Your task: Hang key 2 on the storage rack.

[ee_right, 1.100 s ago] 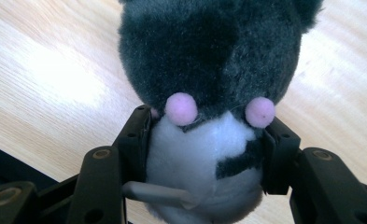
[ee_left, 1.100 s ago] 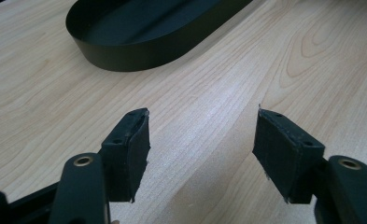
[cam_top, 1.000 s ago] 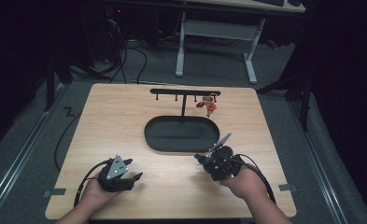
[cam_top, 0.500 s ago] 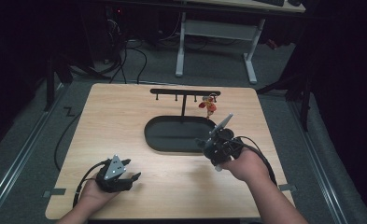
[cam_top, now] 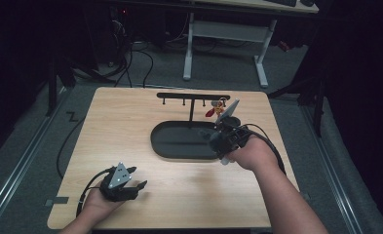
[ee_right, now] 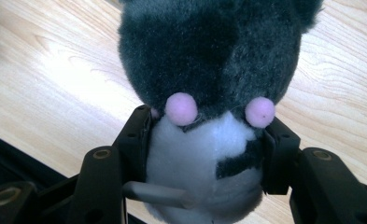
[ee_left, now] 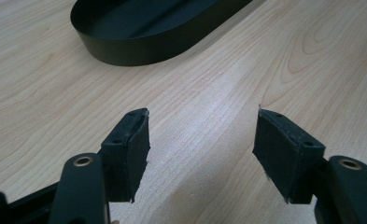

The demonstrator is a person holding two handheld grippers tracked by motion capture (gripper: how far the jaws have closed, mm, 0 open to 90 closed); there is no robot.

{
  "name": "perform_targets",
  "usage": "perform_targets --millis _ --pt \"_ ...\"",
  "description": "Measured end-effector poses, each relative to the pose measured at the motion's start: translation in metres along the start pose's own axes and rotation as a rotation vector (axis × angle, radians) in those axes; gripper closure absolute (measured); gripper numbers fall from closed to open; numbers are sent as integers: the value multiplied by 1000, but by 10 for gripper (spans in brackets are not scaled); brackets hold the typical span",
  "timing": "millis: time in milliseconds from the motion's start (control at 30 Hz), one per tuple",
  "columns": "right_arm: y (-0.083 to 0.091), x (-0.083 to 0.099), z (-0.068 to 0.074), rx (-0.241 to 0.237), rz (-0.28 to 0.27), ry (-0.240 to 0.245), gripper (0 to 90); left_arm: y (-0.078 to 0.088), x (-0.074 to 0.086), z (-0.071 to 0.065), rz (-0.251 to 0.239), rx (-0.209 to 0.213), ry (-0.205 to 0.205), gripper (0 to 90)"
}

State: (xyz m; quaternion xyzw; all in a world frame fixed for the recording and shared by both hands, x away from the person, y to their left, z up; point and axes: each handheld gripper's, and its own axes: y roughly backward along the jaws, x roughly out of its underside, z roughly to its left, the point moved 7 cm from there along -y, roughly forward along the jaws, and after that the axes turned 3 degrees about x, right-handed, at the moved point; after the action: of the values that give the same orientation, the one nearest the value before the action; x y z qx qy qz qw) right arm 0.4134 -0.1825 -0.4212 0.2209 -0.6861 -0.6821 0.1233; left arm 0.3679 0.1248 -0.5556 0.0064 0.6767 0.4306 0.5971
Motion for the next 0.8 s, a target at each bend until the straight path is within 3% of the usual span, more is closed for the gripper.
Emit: perform_targets --millis 300,800 --pt "8 -18 -1 7 4 -3 475 0 0 0 0 0 -2 362" --pt "30 -43 -11 1 -46 -38 474 0 1 0 7 5 -4 361"
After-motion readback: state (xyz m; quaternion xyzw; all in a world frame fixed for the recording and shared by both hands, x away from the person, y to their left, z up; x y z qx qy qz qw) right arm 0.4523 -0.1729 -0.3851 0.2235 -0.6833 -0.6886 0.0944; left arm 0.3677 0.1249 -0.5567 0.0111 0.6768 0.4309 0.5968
